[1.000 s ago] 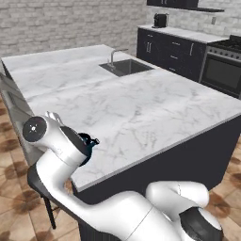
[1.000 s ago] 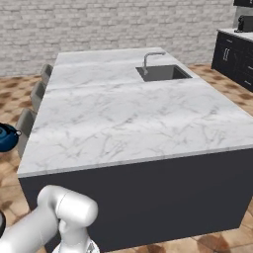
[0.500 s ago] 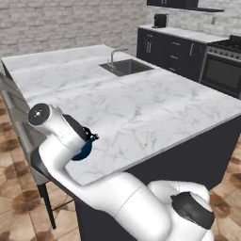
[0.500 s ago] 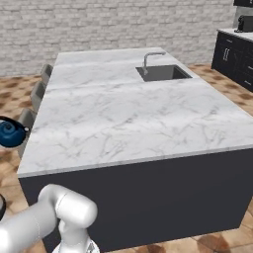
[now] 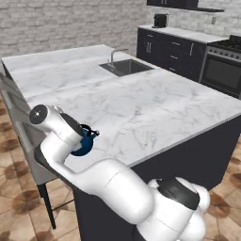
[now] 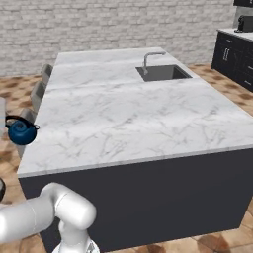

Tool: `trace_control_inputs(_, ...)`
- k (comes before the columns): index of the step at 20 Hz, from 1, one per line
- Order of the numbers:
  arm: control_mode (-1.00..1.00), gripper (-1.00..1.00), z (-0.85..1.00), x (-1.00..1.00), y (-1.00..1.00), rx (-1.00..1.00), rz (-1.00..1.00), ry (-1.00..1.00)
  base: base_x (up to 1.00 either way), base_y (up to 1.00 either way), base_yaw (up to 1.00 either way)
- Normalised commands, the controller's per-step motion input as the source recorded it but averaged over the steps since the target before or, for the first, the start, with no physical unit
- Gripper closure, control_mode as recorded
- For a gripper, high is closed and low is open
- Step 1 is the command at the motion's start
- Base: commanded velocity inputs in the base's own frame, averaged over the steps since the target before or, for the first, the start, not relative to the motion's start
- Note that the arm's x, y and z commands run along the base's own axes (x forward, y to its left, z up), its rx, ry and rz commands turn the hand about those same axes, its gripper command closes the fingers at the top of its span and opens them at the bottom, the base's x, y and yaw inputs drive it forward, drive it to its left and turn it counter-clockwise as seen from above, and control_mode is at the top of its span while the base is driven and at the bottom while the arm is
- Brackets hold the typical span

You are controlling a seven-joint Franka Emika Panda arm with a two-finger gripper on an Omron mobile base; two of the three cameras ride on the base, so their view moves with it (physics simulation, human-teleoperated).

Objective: The kettle is done boiling. Turn off the stove, then wait for 300 timesteps before moving the kettle to the dining table.

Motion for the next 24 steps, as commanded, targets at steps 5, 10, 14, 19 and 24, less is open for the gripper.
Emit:
trace_control_inputs(5,-1.00,1.00,-0.06,0.50,0.00,-0.01,-0.01,0.01,0.00,0.00,0.00)
trace_control_inputs(10,-1.00,1.00,-0.10,0.56,0.00,0.00,0.00,0.04,0.00,0.00,0.00)
trace_control_inputs(14,-1.00,1.00,-0.14,0.53,0.00,0.00,0.00,0.05,0.00,0.00,0.00)
trace_control_inputs(19,-1.00,1.00,-0.18,0.48,0.00,0.00,0.00,0.03,0.00,0.00,0.00)
trace_control_inputs(24,-1.00,1.00,-0.19,0.43,0.00,0.00,0.00,0.04,0.00,0.00,0.00)
